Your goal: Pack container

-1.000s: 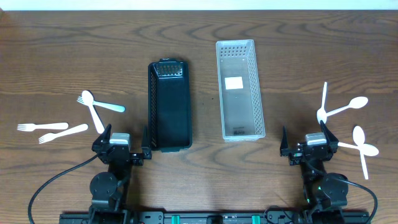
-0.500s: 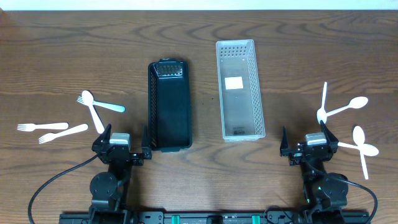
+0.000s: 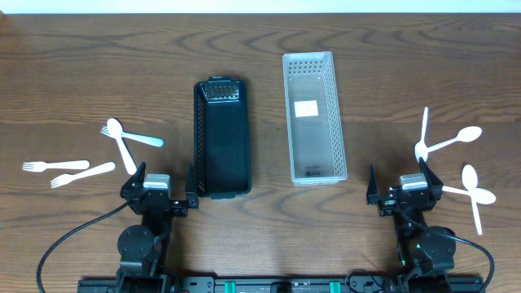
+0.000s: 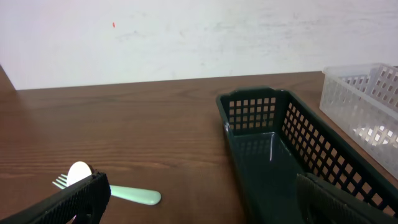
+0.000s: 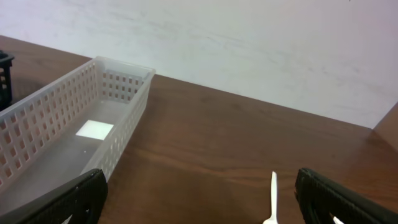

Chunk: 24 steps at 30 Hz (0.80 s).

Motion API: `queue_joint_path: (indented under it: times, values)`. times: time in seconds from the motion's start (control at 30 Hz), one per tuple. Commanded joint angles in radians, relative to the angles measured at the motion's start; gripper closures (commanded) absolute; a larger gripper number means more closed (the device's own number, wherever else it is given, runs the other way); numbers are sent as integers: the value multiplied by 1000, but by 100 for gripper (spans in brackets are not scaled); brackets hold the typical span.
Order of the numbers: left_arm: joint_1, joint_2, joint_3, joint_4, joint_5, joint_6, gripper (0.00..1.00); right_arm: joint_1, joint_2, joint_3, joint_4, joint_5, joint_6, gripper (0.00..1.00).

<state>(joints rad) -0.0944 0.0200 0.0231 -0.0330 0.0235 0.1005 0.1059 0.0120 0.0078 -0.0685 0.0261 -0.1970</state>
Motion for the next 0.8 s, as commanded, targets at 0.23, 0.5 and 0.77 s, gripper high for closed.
queue_joint_path:
  times: [0.23,0.5,0.77]
  values:
    - [2,4,-19,-38,-9,-12,2,-2,-5,-2,-4,-3,-13,1]
    - [2,4,-19,-38,-9,-13,2,-2,-5,-2,4,-8,-13,1]
    - [2,4,-19,3,-3,-64,2,-2,16,-2,-5,-18,355,1]
